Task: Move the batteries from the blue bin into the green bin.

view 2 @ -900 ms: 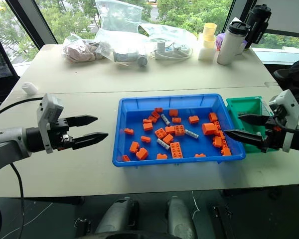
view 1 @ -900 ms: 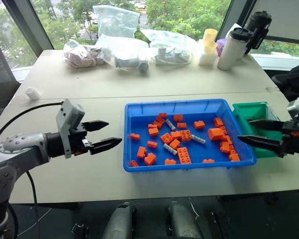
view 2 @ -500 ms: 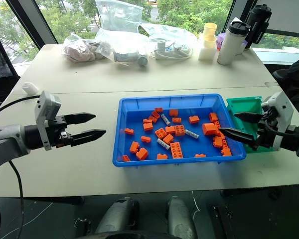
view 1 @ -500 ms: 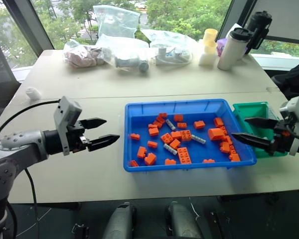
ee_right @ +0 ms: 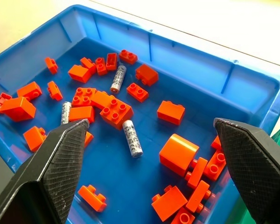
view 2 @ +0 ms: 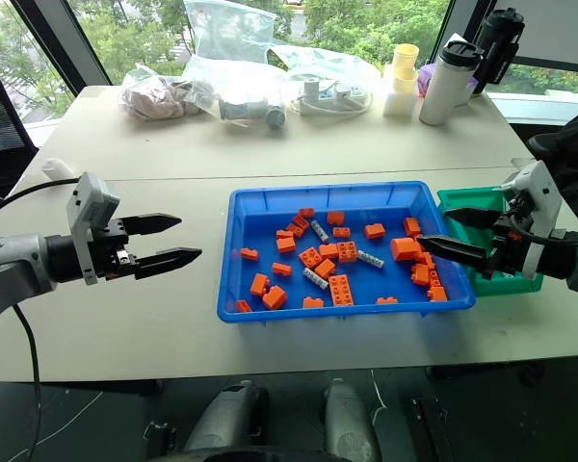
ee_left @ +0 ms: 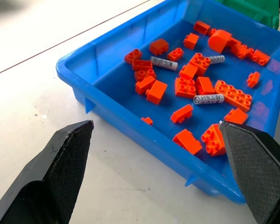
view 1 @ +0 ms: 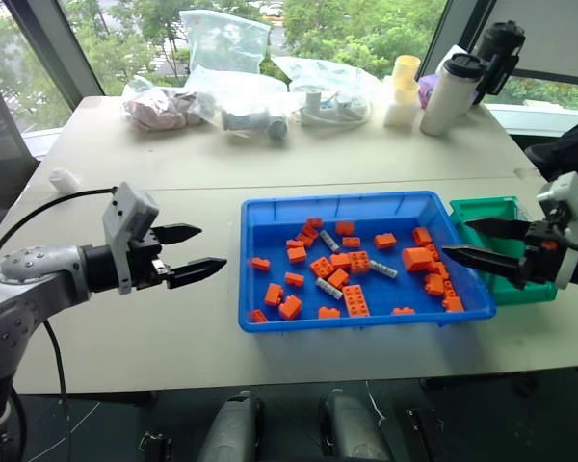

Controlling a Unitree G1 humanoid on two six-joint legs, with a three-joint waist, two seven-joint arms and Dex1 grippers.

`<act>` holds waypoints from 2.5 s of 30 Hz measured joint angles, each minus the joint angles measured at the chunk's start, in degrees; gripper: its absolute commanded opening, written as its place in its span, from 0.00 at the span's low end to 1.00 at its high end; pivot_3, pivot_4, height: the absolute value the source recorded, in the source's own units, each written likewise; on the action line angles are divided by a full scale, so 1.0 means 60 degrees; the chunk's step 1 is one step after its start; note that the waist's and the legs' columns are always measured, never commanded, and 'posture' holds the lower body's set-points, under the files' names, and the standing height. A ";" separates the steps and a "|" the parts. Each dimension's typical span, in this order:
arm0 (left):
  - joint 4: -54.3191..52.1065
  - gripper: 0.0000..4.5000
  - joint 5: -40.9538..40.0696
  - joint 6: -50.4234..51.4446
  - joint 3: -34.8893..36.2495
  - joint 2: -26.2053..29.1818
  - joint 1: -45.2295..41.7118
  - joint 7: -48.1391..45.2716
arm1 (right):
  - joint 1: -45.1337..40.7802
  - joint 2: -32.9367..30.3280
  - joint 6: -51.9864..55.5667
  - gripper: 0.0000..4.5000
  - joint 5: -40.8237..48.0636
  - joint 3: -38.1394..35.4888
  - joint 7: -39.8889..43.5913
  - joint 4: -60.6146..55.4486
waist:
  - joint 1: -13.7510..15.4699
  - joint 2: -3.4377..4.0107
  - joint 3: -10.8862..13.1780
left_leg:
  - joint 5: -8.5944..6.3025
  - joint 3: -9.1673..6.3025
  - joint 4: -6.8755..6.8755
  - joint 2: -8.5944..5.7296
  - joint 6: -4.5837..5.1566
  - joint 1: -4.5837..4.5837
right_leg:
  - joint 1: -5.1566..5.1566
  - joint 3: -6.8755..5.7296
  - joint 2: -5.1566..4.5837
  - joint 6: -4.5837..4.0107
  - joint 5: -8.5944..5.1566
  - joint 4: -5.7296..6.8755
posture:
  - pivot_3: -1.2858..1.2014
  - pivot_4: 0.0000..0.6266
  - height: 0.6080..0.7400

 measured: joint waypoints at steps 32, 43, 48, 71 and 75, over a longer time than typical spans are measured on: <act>-0.0576 1.00 0.0993 -0.0335 -0.2214 0.0854 -0.1437 -0.1970 | -0.4702 0.2695 0.1918 0.99 -0.1900 0.8159 -0.1442 -0.0863 | -0.0047 0.0012 0.0010 | 0.0003 -0.0017 0.0034 -0.0007 -0.0003 -0.0119 | -0.0116 -0.0030 0.0020 0.0003 0.0006 0.0026 | 0.52 0.24 1.00; -0.0580 1.00 0.1404 -0.0488 -0.2364 0.0582 -0.1275 -0.1847 | -0.5224 0.2867 0.1834 0.87 -0.2918 0.8909 -0.1117 -0.0326 | -0.0052 0.0011 0.0010 | 0.0003 -0.0017 0.0033 -0.0006 -0.0004 -0.0120 | -0.0121 -0.0030 0.0021 0.0003 0.0006 0.0032 | 0.52 0.24 1.00; -0.0397 1.00 0.1606 -0.0526 -0.2481 0.0398 -0.1397 -0.1862 | -0.5456 0.2926 0.1375 0.36 -0.3737 0.9466 -0.0937 0.0121 | -0.0039 0.0010 0.0009 | 0.0004 -0.0018 0.0034 -0.0010 -0.0004 -0.0119 | -0.0120 -0.0031 0.0021 0.0003 0.0006 0.0032 | 0.52 0.24 1.00; 0.0289 1.00 0.1773 -0.0902 -0.2568 -0.1479 -0.2805 -0.1101 | -0.5804 0.3114 0.2642 0.00 -0.3080 0.3891 -0.2023 0.0379 | 0.0030 0.0005 0.0004 | 0.0006 -0.0017 0.0039 -0.0021 -0.0008 -0.0128 | -0.0130 -0.0028 0.0013 0.0010 0.0011 0.0047 | 0.52 0.24 1.00; 0.0874 1.00 0.2027 -0.1149 -0.2982 -0.2159 -0.3204 -0.1044 | -0.5011 0.2327 0.2596 0.00 -0.3188 0.2503 -0.2655 0.0367 | 0.0017 0.0004 0.0003 | 0.0006 -0.0013 0.0037 -0.0022 -0.0008 -0.0128 | -0.0129 -0.0028 0.0013 0.0010 0.0011 0.0048 | 0.52 0.24 1.00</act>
